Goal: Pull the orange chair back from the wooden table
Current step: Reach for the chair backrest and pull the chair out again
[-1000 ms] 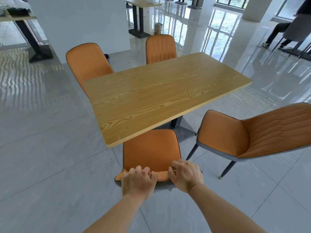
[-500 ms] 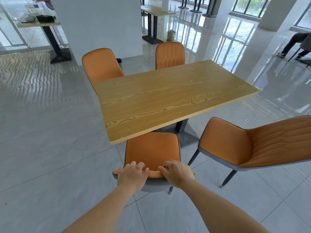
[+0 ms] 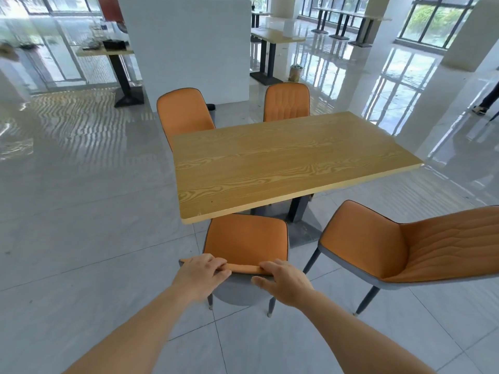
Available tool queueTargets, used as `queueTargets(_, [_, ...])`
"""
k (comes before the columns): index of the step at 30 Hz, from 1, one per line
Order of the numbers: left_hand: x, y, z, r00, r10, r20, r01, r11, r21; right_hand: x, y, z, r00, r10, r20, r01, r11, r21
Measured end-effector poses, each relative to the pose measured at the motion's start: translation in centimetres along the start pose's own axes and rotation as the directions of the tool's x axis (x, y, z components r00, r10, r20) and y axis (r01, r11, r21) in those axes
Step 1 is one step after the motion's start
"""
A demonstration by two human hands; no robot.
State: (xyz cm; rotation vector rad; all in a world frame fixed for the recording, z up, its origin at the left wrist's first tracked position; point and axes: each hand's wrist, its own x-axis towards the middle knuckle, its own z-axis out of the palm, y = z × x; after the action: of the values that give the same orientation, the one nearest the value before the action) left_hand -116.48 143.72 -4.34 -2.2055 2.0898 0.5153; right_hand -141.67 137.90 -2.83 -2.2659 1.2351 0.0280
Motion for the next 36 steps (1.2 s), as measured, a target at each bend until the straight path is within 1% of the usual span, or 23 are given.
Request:
queueTargets(3, [-0.1, -0.2, -0.3, 0.999, -0.012, 0.036, 0.010, 0.998, 0.057, -0.2, 0.2, 0.2, 1.000, -0.021, -0.003, 0.021, 0.999, -0.032])
queueTargets(6, [0.4, -0.5, -0.3, 0.998, 0.050, 0.028, -0.054, 0.988, 0.147, 0.5, 0.1, 0.6, 0.999, -0.016, 0.037, 0.019, 0.996, -0.083])
queueTargets(10, [1.1, -1.6, 0.3, 0.989, 0.149, 0.013, -0.150, 0.978, 0.148, 1.9, -0.2, 0.9, 0.995, 0.018, 0.100, -0.003, 0.988, -0.156])
queueTargets(13, [1.4, -2.3, 1.4, 0.975, 0.211, -0.076, -0.198, 0.968, 0.151, 2.5, 0.3, 1.0, 0.993, -0.023, 0.112, 0.043, 0.983, -0.181])
queueTargets(17, [1.7, -2.6, 3.0, 0.940, 0.250, -0.232, -0.208, 0.959, 0.191, 2.6, 1.0, 1.1, 0.993, -0.062, 0.104, 0.081, 0.978, -0.190])
queueTargets(19, [1.7, -2.3, 3.1, 0.943, 0.237, -0.233, -0.200, 0.965, 0.172, 2.5, 1.4, 1.1, 0.992, -0.074, 0.102, 0.093, 0.978, -0.189])
queueTargets(23, [1.3, -1.0, 2.6, 0.962, 0.207, -0.179, -0.185, 0.974, 0.130, 2.2, 2.2, 0.3, 0.986, -0.105, 0.128, 0.127, 0.976, -0.178])
queueTargets(26, [0.9, 0.7, 2.8, 0.972, 0.169, -0.164, -0.153, 0.982, 0.111, 1.7, 3.4, -0.3, 0.979, -0.125, 0.159, 0.154, 0.971, -0.182])
queueTargets(36, [-2.0, 9.2, 4.4, 0.988, -0.030, -0.154, 0.034, 0.999, 0.023, -1.3, 8.6, -2.7, 0.947, -0.225, 0.229, 0.269, 0.946, -0.183])
